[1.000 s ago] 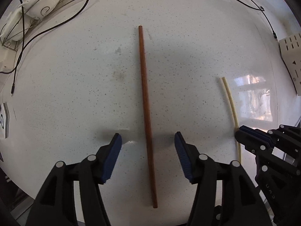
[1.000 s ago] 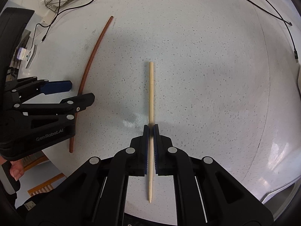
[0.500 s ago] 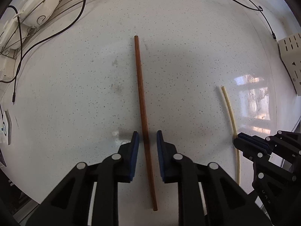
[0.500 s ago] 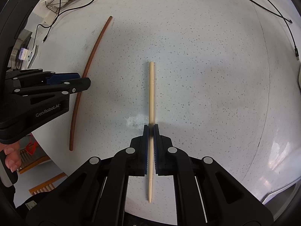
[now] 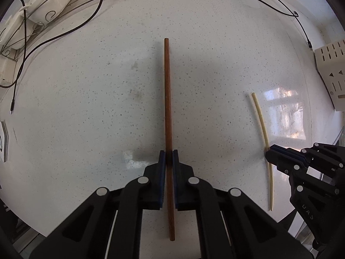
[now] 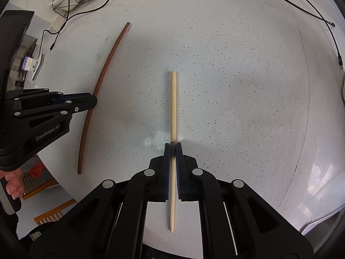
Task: Organize utensils
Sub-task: 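Lift both held chopsticks and carry them over the cream holder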
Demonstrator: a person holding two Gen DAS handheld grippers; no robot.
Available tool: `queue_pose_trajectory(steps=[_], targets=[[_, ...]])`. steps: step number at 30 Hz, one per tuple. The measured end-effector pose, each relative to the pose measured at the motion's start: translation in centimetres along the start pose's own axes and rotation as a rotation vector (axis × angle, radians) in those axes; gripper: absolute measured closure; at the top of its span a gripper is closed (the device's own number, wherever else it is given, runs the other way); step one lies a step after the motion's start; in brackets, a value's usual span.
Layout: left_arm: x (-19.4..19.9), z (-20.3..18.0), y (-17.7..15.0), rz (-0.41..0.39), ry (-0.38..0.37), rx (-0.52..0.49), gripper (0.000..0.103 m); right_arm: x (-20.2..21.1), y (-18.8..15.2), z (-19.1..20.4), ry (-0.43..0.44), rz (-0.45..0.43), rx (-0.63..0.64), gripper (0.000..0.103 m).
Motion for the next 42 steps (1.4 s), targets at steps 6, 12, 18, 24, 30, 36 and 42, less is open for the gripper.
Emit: queue_pose_trajectory(steps=[6,12,18,24,30,36,42], targets=[[1.8,0.9,-0.3,-0.064,-0.032,0.026,0.097,1.1,-0.3,-0.4,0.054,-0.039,-0.047,0.098],[3.2,1.1,-0.6,-0.122,-0.075,0.038,0.097,2.5,-0.6,-0.7,0.109,-0.096,-0.113,0.099],[5.8,0.6,-0.9,-0.181,-0.092,0.028,0.097,4.1,-1.1,-1.3,0.149,-0.146,-0.165,0.099],[7.7,0.7,-0.8,-0.224,-0.103,0.013,0.097,6.5,-1.0,-1.7,0.157,-0.227,-0.189,0.099],[10.1,0.1,-0.4,-0.287,-0.121,-0.021,0.097,9.1,-0.9,-2.3,0.141,-0.326,-0.188,0.099],[13.2,-2.3,1.3,-0.362,-0.152,-0.070,0.097,12.1,-1.3,-4.1,0.139,-0.408,-0.247,0.099],[15.9,-5.5,2.6,-0.429,-0.195,-0.138,0.097,15.9,-2.1,-7.0,0.103,-0.506,-0.303,0.099]])
Point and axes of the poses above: each gripper's, at about its wrist camera, not at the fingertips, and x roughly against the way its jaws point, z to its left, y to its top, the point moved 6 cm from there along -x, roughly the way its jaws point, and after that the axes turned 1 degree about -y, right-handed, at the moved point
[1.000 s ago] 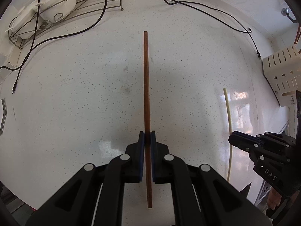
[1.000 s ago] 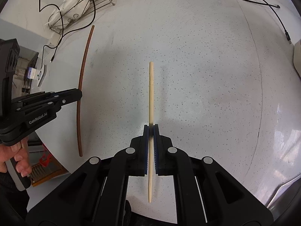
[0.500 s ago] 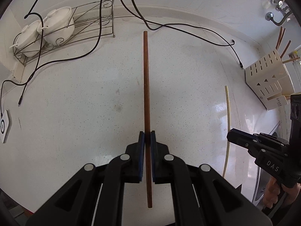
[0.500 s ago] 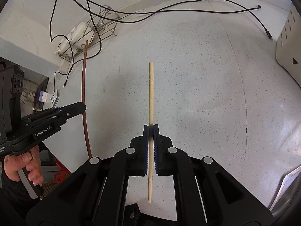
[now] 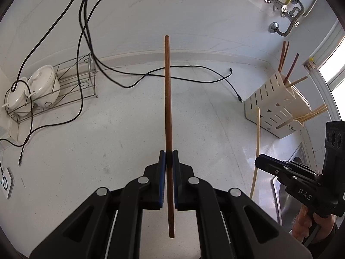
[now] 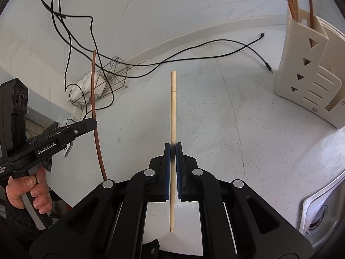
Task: Organize utensils
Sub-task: 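Lift both held chopsticks and carry them over the cream holder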
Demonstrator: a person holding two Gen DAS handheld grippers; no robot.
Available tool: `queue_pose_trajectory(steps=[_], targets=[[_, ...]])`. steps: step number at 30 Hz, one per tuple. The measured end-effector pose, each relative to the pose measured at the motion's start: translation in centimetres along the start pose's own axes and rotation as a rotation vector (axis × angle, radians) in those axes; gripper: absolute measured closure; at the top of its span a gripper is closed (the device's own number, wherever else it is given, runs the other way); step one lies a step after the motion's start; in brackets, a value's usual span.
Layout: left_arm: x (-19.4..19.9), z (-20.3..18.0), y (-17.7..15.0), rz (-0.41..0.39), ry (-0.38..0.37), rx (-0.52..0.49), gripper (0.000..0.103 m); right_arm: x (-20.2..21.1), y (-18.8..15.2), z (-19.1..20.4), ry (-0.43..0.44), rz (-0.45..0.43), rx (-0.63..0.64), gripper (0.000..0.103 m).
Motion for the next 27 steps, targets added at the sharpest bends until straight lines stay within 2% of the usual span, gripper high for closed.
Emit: queue_pose_trajectory(steps=[17,27], targets=[[3.4,-13.4,8.4,-0.243,-0.157,-0.207,0.097,14.4,6.8,-8.2,-0.199,-0.403,-0.083,0.099],[5.5,-20.4,13.6,-0.422,-0.232,-0.307,0.097,20.1,9.4,-12.3,-0.274,-0.569,-0.111,0.099]])
Point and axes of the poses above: each gripper's, at about its wrist camera, not at the fingertips, and x roughly against the way its jaws point, z to its left, y to its top, the point moved 6 cm from there along -x, roughly the way its jaws point, and after that the axes turned 1 degree about -y, right-handed, at the moved point
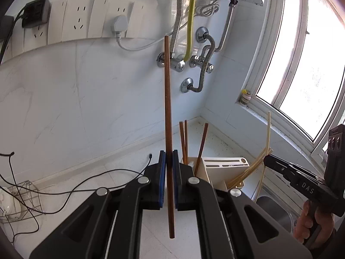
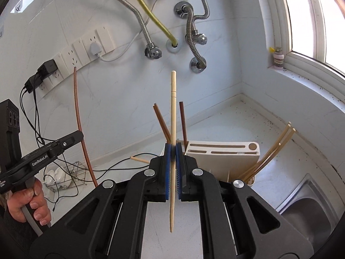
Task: Organize utensils
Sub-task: 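Lift both held chopsticks and carry them over the cream holder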
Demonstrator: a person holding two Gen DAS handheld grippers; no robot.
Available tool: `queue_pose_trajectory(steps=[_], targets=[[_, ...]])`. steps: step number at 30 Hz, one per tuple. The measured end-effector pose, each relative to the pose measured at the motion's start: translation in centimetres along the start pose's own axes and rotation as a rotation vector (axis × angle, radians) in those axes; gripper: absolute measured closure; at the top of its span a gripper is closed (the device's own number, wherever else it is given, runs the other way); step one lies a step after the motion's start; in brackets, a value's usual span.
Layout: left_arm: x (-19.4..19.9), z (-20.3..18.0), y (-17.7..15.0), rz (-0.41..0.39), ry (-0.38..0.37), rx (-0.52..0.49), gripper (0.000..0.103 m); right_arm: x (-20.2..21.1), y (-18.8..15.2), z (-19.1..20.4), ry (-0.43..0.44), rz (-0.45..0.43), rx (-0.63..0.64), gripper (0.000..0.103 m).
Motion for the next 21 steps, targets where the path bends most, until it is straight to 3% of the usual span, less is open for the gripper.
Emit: queue_pose_trajectory(steps=[7,12,21], targets=[[1.3,-2.1,5.5,-0.144,-0.031,-0.034,0.097,1.2,2.9,-2.0,-0.039,-0.094,0.010,0.099],[0.2,-3.5,8.2,-0.167,-0.066,-0.051,0.097,1.4,4.2,-3.7,-0.068,-0.136,0.001,0.099],[-5.8,-6.2,6.7,-0.170,-0.155,-0.086,0.097,-1.6,3.0,-8.6,-0.150,-0.164,-0.078,0.099]])
Point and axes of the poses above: each gripper's, at about its wrist camera, not at the fingertips, and x roughly against the way its jaws point, z to its left, y to its top, the point moved 6 cm from there along -x, roughly the way its jaws point, and after that the axes turned 1 degree about -y, right-handed, at the moved point
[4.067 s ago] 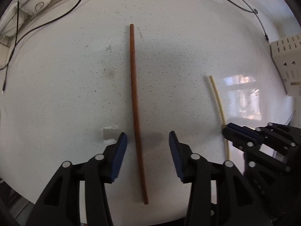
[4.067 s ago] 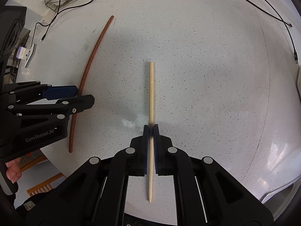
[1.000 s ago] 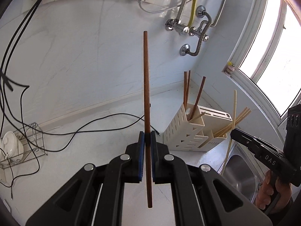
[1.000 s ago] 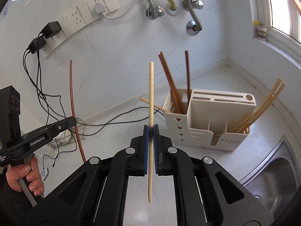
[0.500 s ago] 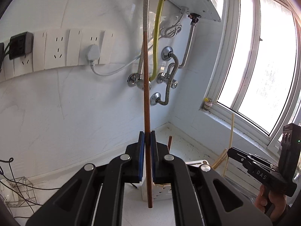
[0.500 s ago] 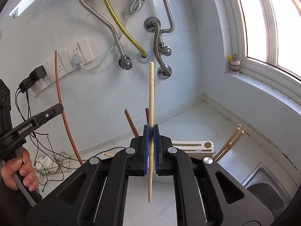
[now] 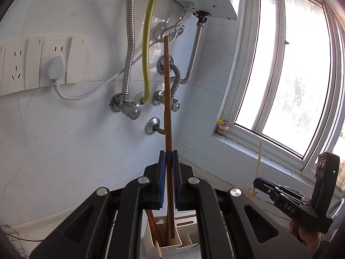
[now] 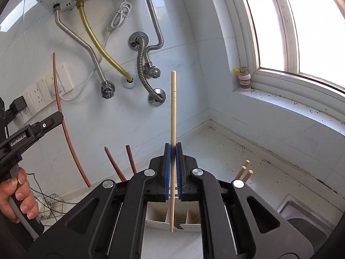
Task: Organize utensils
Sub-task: 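Lift both held chopsticks and carry them over the cream holder, then lower both chopsticks into the holder slots and open both grippers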
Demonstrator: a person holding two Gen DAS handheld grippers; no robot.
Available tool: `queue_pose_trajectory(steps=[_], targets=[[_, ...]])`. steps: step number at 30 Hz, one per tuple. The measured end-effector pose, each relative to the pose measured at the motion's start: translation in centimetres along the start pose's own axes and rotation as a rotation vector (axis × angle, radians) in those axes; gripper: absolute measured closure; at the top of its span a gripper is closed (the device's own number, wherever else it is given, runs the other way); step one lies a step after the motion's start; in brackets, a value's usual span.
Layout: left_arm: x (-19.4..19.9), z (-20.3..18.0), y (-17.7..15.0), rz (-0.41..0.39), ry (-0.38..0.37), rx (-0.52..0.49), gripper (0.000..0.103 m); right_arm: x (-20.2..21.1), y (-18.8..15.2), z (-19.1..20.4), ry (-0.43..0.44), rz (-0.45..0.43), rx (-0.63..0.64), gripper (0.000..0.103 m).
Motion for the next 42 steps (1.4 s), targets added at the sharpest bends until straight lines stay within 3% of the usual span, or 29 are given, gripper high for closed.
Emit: queue_pose_trajectory(steps=[10,20,42], targets=[[-3.6,0.9,-3.5,0.030,-0.026,0.001,0.097,-2.4,-1.7,-2.4,-0.030,-0.041,-0.044,0.099],[-4.9,1.1,-5.3,0.037,-0.020,-0.024,0.097,-4.1,-3.1,-2.8,-0.042,-0.052,-0.001,0.099],[-5.8,1.1,-6.3,0.056,-0.009,-0.048,0.097,-5.2,-4.0,-3.5,-0.065,-0.068,0.013,0.099]])
Point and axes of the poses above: each gripper's, at about its wrist camera, not at the fingertips, and x roughly against the way its jaws point, z to its left, y to its top, the point moved 6 cm from there along -x, roughly the way its jaws point, and after that the axes turned 1 degree about -y, right-handed, at the moved point
